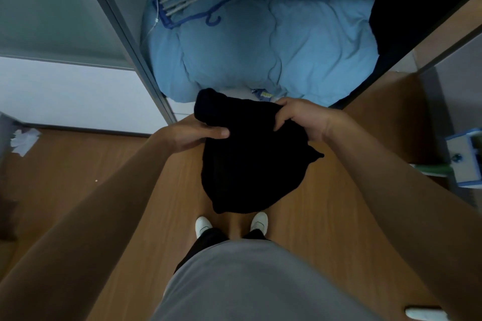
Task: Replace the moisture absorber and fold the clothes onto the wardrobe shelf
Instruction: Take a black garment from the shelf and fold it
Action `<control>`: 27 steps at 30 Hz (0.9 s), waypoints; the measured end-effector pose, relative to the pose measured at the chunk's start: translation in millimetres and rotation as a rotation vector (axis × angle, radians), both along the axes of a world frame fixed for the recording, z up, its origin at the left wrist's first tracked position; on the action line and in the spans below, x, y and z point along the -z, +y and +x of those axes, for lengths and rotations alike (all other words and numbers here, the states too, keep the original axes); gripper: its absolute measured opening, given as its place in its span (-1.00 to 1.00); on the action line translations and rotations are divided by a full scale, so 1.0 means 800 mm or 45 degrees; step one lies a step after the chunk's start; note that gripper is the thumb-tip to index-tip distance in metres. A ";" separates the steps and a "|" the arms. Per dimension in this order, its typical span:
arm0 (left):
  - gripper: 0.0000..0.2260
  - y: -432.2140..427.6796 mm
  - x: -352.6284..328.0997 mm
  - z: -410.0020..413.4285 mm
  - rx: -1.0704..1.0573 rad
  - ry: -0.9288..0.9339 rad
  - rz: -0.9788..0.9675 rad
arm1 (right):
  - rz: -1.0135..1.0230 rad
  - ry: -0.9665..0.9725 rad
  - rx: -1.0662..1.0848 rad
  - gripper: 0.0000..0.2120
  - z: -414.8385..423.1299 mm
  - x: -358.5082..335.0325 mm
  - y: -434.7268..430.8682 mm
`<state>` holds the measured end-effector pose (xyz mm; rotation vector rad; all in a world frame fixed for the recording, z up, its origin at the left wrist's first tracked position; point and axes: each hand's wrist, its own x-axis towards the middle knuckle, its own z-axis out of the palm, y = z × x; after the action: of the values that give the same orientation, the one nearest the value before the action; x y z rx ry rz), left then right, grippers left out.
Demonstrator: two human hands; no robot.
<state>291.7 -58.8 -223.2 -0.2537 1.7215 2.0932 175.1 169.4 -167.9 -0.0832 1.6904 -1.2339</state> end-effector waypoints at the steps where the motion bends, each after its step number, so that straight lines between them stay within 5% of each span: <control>1: -0.29 0.002 0.001 -0.001 -0.024 -0.007 -0.009 | -0.005 -0.033 -0.005 -0.82 0.000 -0.003 0.002; 4: -0.54 0.013 0.002 0.001 -0.197 -0.084 0.101 | -0.120 -0.146 0.080 -0.70 -0.006 -0.006 0.020; 8: -0.73 0.021 -0.005 0.010 -0.536 -0.208 0.442 | -0.618 -0.546 0.650 -0.34 0.005 0.013 0.046; 12: -0.73 0.021 -0.011 0.008 -0.686 -0.231 0.504 | -0.539 -0.662 0.527 -0.21 0.049 0.034 0.036; 19: -0.56 -0.012 0.008 0.017 -0.579 -0.255 0.514 | -0.438 -0.141 0.676 -0.64 0.052 0.025 0.014; 21: -0.60 -0.006 0.020 0.024 -0.450 -0.263 0.376 | -0.363 -0.118 0.667 -0.68 0.045 0.026 0.017; 27: -0.74 -0.029 0.033 0.013 -0.696 -0.171 -0.123 | -0.066 0.120 0.494 -0.73 0.035 0.036 0.021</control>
<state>302.3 -82.1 -249.3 -0.9662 1.8180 2.2830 203.3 186.4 -196.9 0.1653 1.8108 -1.5808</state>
